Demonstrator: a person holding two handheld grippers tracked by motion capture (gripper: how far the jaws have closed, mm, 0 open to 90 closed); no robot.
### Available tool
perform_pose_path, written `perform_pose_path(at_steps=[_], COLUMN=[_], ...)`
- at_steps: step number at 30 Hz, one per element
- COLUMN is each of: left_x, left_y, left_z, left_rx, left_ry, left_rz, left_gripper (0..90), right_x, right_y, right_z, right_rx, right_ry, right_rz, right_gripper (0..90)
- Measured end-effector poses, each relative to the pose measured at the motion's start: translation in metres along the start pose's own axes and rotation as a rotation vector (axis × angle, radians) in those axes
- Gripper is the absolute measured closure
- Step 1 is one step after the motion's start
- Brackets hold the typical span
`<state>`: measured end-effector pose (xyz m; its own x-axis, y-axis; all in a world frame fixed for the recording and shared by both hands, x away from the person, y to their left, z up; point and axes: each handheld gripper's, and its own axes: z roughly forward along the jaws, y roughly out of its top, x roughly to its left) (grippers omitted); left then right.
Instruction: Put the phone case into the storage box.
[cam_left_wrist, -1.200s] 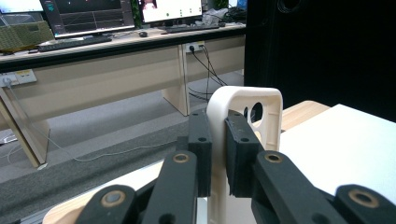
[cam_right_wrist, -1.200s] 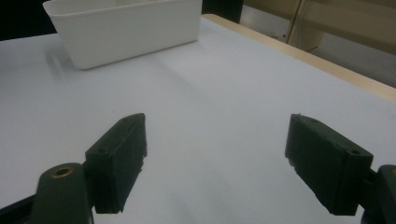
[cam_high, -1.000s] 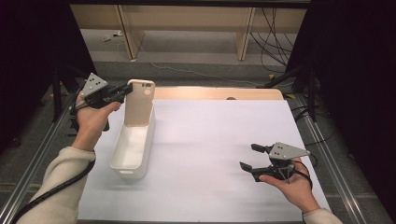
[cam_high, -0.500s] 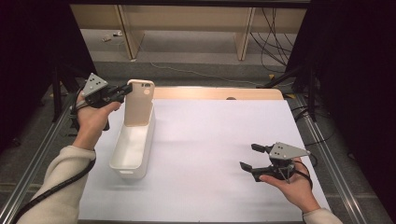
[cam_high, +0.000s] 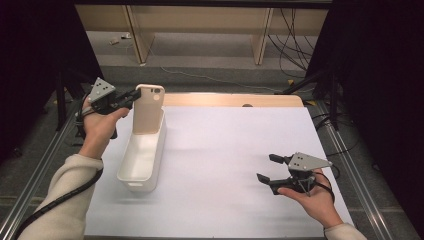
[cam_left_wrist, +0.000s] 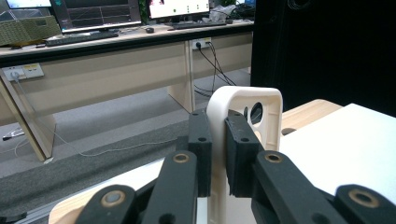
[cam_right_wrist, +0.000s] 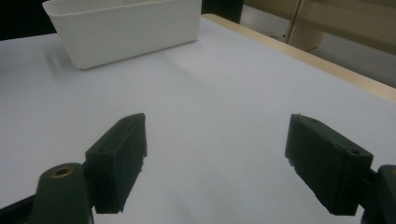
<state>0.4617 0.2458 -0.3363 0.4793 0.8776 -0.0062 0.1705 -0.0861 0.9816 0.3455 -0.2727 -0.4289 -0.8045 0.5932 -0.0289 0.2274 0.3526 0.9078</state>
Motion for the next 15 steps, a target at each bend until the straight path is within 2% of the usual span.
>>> perform_pose_path(at_steps=[15], left_x=[0.0027], left_y=[-0.0008], left_z=[0.0054], left_rx=[0.000], left_ry=[-0.001], left_rz=[-0.001], left_gripper=[82.0], right_x=[-0.0001], right_y=[-0.0003], right_z=[0.0001], right_rx=[0.002], right_ry=[0.001], right_rz=[-0.001], right_gripper=[22.0])
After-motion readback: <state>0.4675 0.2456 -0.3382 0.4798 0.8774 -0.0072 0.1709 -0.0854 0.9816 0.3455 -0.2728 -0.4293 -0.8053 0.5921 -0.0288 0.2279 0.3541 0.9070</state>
